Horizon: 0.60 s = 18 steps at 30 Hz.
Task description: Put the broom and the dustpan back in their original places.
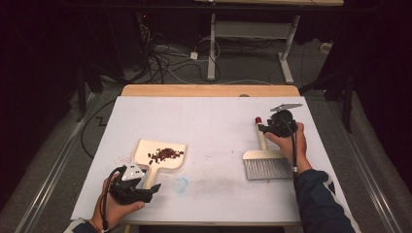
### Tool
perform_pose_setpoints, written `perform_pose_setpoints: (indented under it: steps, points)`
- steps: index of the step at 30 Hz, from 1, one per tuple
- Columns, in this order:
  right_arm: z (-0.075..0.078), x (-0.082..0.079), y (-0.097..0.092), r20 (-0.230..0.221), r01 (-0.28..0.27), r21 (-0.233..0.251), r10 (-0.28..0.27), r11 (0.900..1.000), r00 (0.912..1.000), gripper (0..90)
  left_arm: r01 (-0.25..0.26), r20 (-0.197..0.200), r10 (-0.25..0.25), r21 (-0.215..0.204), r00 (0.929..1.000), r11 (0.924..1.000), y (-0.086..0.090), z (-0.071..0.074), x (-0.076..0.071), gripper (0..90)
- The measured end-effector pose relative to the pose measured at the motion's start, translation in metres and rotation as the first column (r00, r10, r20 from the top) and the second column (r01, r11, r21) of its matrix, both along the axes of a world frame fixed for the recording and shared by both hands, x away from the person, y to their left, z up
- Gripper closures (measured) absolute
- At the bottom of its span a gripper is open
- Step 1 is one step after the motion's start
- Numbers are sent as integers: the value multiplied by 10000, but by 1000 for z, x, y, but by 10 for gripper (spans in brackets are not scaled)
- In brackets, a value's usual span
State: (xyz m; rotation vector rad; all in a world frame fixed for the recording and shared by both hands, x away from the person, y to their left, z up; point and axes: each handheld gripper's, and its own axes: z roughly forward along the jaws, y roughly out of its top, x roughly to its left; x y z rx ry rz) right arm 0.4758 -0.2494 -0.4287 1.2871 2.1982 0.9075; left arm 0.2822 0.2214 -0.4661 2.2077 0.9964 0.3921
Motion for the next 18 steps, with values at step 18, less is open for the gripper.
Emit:
perform_pose_setpoints:
  steps: [18]
  points:
    - [36, -47, 5, 2452, -899, 1157, 593, 9892, 9677, 437, -9, 1442, 24, -100, 9896, 10000, -4, 4, 1, 217]
